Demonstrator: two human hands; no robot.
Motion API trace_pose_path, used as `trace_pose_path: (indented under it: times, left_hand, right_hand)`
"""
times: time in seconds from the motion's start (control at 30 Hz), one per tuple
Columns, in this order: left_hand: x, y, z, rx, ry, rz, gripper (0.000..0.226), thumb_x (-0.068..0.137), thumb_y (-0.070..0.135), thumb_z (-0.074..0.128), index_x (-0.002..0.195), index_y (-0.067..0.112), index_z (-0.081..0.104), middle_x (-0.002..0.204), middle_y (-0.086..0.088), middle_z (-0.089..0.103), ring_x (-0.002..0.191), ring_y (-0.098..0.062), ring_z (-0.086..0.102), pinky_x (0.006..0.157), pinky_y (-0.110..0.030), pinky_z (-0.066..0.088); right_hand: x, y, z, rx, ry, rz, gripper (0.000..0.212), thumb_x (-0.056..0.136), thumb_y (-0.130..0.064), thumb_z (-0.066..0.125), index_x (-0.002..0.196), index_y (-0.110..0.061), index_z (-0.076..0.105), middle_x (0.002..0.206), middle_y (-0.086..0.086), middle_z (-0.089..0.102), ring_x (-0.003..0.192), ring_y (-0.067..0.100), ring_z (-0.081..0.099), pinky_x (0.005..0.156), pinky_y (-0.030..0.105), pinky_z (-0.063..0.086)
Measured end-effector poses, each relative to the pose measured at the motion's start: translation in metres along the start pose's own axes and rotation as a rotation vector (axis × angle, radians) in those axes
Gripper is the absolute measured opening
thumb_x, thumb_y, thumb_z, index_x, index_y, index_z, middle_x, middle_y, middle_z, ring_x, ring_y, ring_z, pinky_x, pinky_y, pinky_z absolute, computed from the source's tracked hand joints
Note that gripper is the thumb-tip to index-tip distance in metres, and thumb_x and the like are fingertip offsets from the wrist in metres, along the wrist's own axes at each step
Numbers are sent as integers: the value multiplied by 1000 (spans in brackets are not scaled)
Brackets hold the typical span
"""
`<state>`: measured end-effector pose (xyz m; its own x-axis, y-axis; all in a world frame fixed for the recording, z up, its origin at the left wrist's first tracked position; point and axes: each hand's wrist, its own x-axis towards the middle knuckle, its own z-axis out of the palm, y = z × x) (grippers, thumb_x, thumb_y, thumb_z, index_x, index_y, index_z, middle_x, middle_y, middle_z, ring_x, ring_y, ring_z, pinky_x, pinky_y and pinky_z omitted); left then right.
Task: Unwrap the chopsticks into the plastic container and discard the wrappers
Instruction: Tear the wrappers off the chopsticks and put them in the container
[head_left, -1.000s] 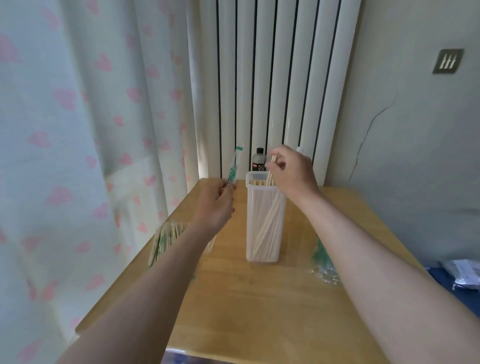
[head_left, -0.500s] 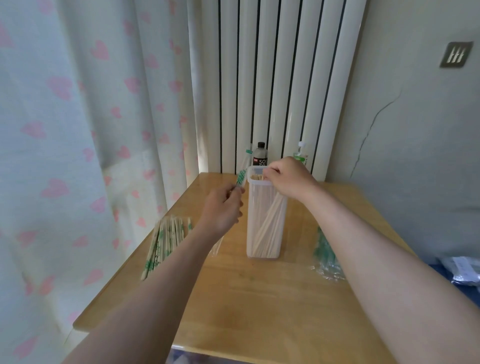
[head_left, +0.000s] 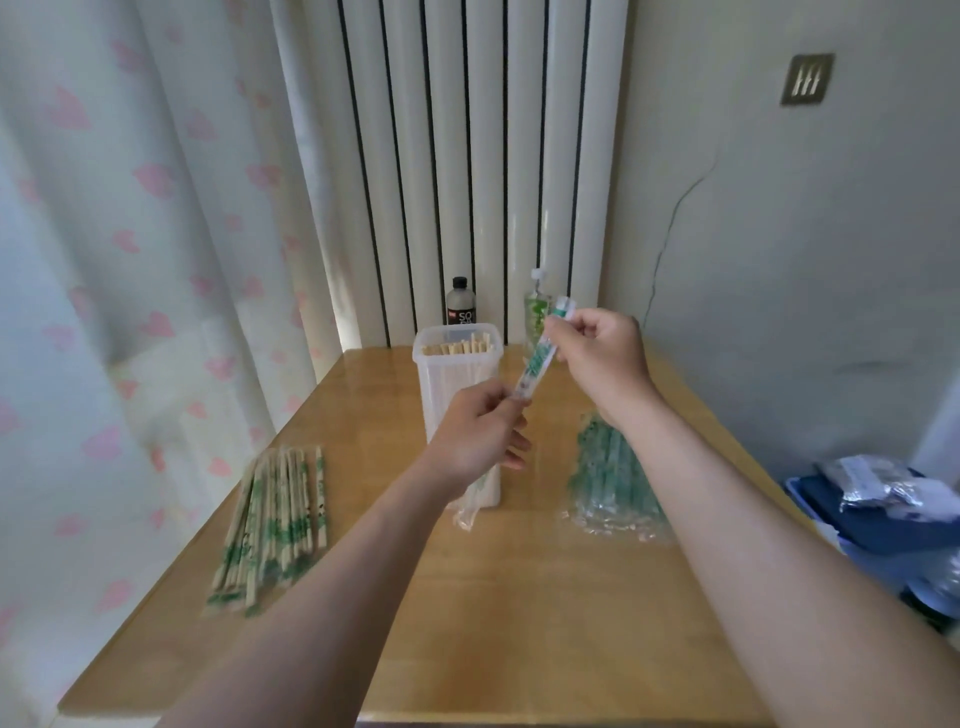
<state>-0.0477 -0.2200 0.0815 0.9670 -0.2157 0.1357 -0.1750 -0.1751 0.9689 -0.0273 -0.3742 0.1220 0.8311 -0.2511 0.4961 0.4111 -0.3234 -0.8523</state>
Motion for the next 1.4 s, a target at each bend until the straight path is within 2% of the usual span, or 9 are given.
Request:
trace_pose_path:
  times: [0.13,0.3,0.43,0.53,0.7,0.8,0.9,1.07,1.4]
  left_hand:
    - [15,-11,34,-7,-13,-106,19,101,11,49,97,7,67,79,-10,51,71,-21,56,66,-38,62]
    - [48,-27,71,143,80,-125,8,93,9,60,99,6,65,77,-8,64,66,-21,60,61,-34,51]
    - [80,-39,102,248,85,-165,11,92,16,64,102,15,61,84,-5,66,69,-19,60,61,-30,49]
    - [105,-48,127,323,80,-155,4,90,15,63,94,16,62,85,-7,65,70,-20,59,58,-29,48]
    - [132,-57,156,471,45,-99,6,88,14,60,84,17,60,87,-10,66,75,-25,62,62,-31,50]
    - [139,-64,170,606,23,-76,3,91,15,59,93,15,61,94,-8,64,84,-24,62,64,-30,49]
    - [141,-71,177,699,7,-73,1,92,18,58,93,18,57,100,-8,59,81,-21,58,54,-29,42]
    - [141,-78,180,763,-2,-44,6,90,18,60,89,20,55,104,-9,57,80,-20,55,52,-27,37]
    - [126,-68,169,762,10,31,14,94,22,54,83,13,55,83,-9,61,72,-20,53,55,-30,41]
  right_hand:
    - [2,43,-47,73,123,226,33,99,-35,63,80,-8,68,58,-7,59,51,11,49,49,27,36]
    - [-19,128,-101,-259,201,385,15,100,-21,54,89,-18,64,93,3,68,87,24,64,73,31,46]
    - [-47,181,-123,-491,136,520,11,99,-11,53,97,-17,62,102,3,65,89,23,56,76,31,44]
    - [-57,201,-123,-541,121,503,9,99,-16,54,95,-18,62,95,3,68,86,27,63,76,41,55]
    - [-57,207,-119,-592,75,462,8,97,-22,54,92,-25,61,90,-2,68,85,28,65,74,45,57]
    - [-56,210,-122,-596,60,456,8,98,-23,53,95,-24,61,88,-2,67,81,25,64,70,42,57]
    - [-56,210,-123,-582,48,461,8,97,-22,52,93,-25,59,77,-2,64,68,22,59,55,35,45]
    - [-58,211,-123,-557,45,470,6,95,-24,52,92,-25,57,74,-2,63,65,24,58,50,32,38]
    - [-58,207,-124,-499,48,496,7,92,-22,54,88,-26,57,72,-2,62,62,22,58,51,31,38]
